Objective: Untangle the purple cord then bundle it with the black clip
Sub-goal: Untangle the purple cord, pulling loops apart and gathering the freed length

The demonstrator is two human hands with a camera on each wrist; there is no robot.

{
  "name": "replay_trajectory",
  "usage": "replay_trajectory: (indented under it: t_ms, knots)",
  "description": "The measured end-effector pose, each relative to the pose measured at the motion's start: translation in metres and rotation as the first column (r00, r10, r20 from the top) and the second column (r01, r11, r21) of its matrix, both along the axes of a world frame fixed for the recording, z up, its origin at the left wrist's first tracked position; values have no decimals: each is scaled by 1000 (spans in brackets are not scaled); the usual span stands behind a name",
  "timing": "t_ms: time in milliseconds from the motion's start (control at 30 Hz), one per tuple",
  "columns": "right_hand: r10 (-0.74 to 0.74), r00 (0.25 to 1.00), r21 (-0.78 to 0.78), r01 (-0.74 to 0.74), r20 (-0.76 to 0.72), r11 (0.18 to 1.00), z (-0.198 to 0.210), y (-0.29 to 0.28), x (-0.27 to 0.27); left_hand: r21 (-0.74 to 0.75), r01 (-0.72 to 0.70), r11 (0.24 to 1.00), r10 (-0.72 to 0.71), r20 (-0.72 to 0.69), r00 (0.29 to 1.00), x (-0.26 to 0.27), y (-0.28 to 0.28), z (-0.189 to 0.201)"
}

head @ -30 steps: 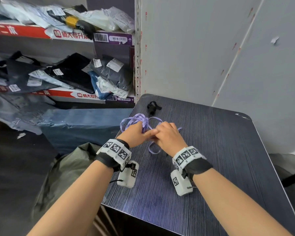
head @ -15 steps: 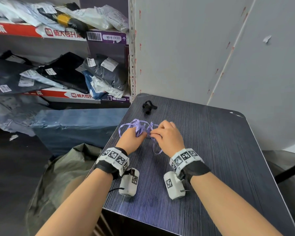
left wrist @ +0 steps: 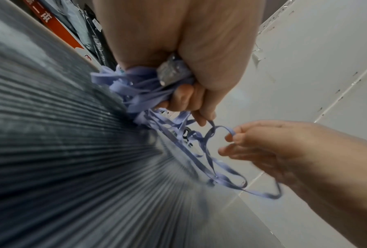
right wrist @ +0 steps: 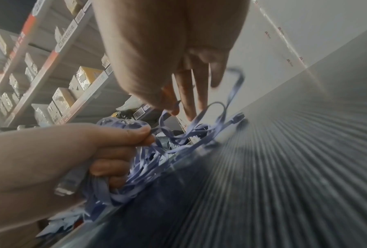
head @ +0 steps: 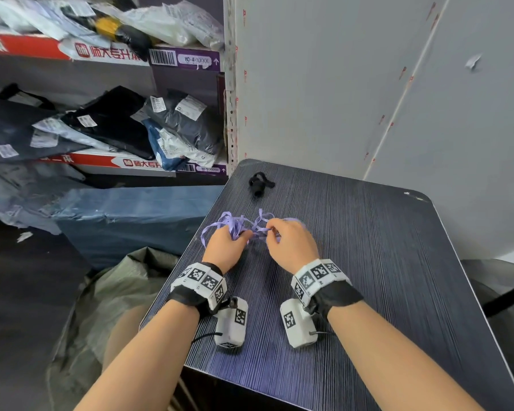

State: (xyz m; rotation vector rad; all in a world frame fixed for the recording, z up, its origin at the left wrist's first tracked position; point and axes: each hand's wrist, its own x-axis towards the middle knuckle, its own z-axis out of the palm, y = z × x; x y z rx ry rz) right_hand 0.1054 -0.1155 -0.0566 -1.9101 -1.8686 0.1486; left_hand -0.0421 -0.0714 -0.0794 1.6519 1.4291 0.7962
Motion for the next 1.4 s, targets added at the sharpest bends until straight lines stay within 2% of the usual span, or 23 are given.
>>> replay_trajectory:
  t_ms: [100,167,233,300,400,500,567,667,800,867,967,1100,1167,1233,1400]
  knots:
    - [3,994,-10,-2,109,1000,-4,6,7,6,-16,1000,16,5,1000,-1,-1,0]
    - [-11,1000,-86,14,28,996,0,11,19,-1,-45,999,45,5,999,-3,-1,1]
    - [-107,993,-169,99,-40,981,3,16,37,-3,-94,996,94,20,995,-4,1,3]
    - [-231,970,-168,215,-81,962,3,18,58,-10,-126,992,126,29,992,-3,2,4]
    - [-415,887,-126,396,-202,909,2,15,89,-29,-154,988,155,54,986,-3,3,3]
    - [-561,730,-131,559,-391,819,-3,12,116,-46,-216,975,219,77,973,-5,6,2]
    - [-595,660,-115,620,-459,776,-1,5,125,-35,-231,972,233,68,970,-5,7,2]
    - [-538,659,-112,574,-526,811,4,-2,121,-4,-196,981,196,25,980,-2,5,2]
    - [-298,697,-63,342,-652,938,7,3,92,0,-164,986,164,6,986,-2,3,1]
    - [-193,725,-49,215,-661,975,12,8,74,9,-153,988,153,4,988,-3,3,1]
    - [-72,836,-80,34,-543,996,22,11,43,11,-159,987,160,-6,987,-2,1,3]
    - [45,955,-289,-133,-293,948,17,13,7,15,-153,988,154,-31,988,-3,0,3]
    - [86,989,-351,-122,-117,928,7,12,-4,17,-143,990,143,-30,989,-3,-1,3]
    - [117,993,-380,-100,22,919,-2,12,-8,15,-143,990,144,-19,989,-4,-1,4]
    - [66,990,-380,-15,121,925,-2,14,18,17,-143,990,144,-26,989,-5,-1,3]
